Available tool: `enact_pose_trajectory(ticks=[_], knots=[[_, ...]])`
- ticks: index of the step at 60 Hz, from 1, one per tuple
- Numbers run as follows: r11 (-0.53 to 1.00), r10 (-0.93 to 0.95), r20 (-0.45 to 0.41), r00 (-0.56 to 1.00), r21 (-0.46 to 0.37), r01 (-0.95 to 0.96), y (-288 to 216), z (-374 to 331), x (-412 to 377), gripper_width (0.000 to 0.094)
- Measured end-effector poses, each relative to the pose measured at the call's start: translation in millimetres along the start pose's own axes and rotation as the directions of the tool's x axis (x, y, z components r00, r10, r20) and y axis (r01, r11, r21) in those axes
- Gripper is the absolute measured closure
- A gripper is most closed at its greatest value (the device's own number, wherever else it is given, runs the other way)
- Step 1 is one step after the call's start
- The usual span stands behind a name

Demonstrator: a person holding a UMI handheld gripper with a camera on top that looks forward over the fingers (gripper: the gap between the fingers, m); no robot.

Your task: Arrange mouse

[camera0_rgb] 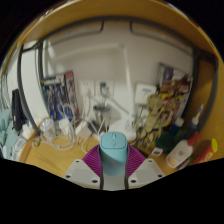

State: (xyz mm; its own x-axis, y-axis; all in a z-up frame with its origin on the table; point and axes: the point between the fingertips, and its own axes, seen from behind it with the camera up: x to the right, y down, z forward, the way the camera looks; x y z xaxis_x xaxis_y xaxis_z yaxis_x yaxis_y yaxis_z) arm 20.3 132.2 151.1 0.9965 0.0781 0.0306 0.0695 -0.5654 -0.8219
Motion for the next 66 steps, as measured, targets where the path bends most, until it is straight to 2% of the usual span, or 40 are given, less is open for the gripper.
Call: enact_pose_trajectory(ticks=[11,20,25,27,28,29,31,39,40,46,66], knots=[[0.977,0.011,-0.032,0.999,-0.215,-0.017,108.9,46.9,-11.9,0.0664],[0.953,0.009,-0.043,0.999,-0.301,-0.022,164.3,56.5,-6.8,0.0654],[0.958,0.001,-0.043,0.999,-0.287,-0.013,164.0,55.3,-4.3,0.0653],[0.957,-0.001,-0.044,0.999,-0.290,-0.012,165.2,55.2,-4.0,0.0628],[0.957,0.000,-0.045,0.999,-0.290,-0.013,165.5,55.3,-3.9,0.0564],[0.957,0.001,-0.044,0.999,-0.290,-0.014,165.9,55.5,-3.9,0.0594],[0.957,0.005,-0.045,0.999,-0.290,-0.017,165.4,55.6,-3.2,0.0527],[0.945,0.047,-0.047,0.998,-0.320,-0.060,169.5,54.4,-5.0,0.0434],[0.943,0.054,-0.047,0.997,-0.327,-0.066,170.1,53.5,-5.3,0.0404],[0.948,0.044,-0.061,0.997,-0.312,-0.061,156.6,43.0,-1.1,0.0051],[0.987,0.102,-0.066,0.993,-0.120,-0.109,35.7,-66.1,-29.7,0.0072]])
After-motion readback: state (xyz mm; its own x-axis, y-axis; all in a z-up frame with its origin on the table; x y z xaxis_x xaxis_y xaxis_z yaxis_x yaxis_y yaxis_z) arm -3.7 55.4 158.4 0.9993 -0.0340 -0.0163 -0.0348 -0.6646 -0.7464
